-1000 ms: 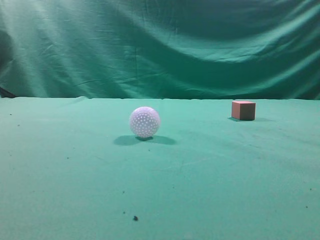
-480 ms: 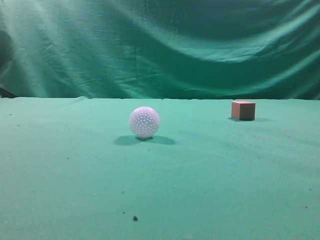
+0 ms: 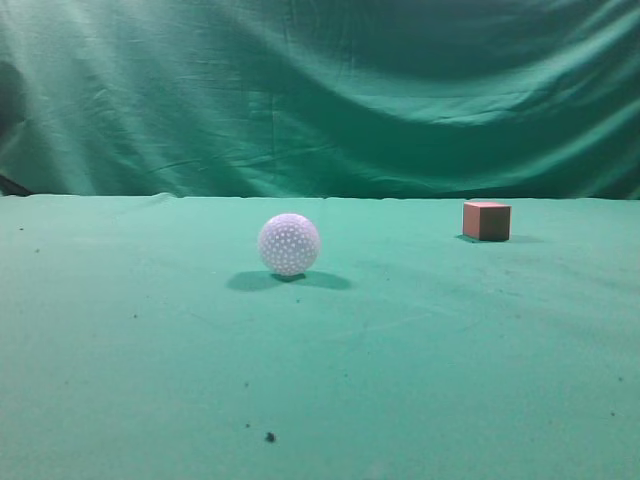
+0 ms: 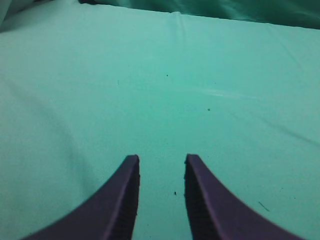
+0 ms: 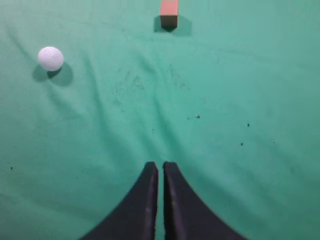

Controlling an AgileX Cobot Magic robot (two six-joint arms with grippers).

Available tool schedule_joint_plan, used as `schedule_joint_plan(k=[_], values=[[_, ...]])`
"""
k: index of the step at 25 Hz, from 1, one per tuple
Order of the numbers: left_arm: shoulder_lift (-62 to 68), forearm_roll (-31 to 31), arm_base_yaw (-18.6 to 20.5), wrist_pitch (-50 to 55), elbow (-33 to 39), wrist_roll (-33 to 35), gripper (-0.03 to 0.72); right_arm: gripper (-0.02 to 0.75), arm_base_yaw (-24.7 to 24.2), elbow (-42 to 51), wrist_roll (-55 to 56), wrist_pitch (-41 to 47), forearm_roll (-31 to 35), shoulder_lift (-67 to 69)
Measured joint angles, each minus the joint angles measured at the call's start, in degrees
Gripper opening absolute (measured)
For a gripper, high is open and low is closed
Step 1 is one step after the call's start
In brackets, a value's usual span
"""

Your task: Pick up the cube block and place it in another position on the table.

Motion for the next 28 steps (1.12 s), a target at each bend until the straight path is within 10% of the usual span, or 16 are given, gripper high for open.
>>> schedule_joint_plan(k=[7, 19, 28], values=[[0.0, 0.0, 0.0, 0.0, 0.0, 0.0, 0.262, 0.000, -7.6, 6.6, -4.9, -16.3, 0.8, -12.3], [0.0, 0.0, 0.0, 0.0, 0.0, 0.0, 0.262, 0.000, -15.2, 44.3, -5.3, -43.6, 0.8, -34.5], [0.0, 0.0, 0.0, 0.0, 0.0, 0.0, 0.262, 0.000, -15.2, 51.0, -4.4, -45.8, 1.0, -35.4]])
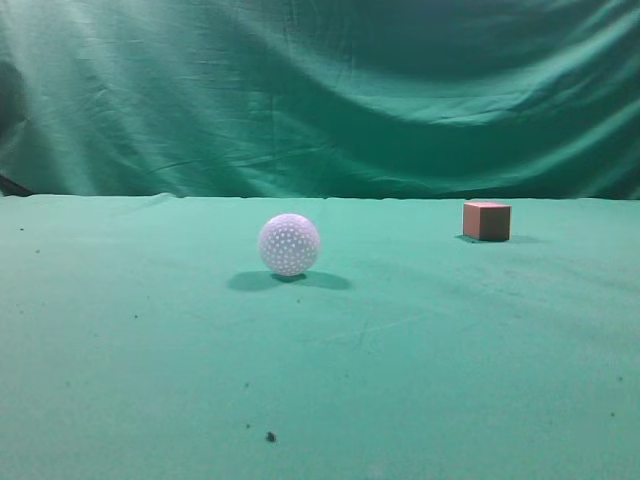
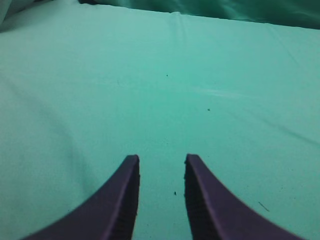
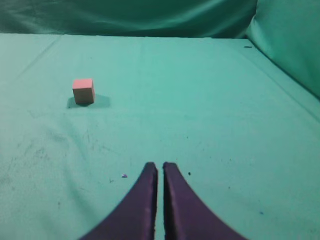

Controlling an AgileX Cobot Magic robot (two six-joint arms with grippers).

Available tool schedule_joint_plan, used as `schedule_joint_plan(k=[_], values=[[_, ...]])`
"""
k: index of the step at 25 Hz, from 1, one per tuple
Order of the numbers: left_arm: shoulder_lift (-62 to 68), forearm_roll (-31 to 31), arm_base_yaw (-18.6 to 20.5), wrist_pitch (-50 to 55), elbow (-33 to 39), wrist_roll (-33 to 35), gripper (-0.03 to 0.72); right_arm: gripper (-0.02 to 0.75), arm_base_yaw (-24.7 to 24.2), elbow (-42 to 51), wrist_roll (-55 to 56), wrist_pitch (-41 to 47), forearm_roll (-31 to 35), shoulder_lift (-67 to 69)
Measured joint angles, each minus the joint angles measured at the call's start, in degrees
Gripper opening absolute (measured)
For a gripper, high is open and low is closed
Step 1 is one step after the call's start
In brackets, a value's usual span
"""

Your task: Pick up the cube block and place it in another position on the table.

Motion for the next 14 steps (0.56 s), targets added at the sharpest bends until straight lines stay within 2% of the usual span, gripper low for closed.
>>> schedule_joint_plan(k=[14], values=[[0.0, 0.0, 0.0, 0.0, 0.0, 0.0, 0.262, 0.000, 0.0, 0.0, 0.3, 0.6, 0.0, 0.0]])
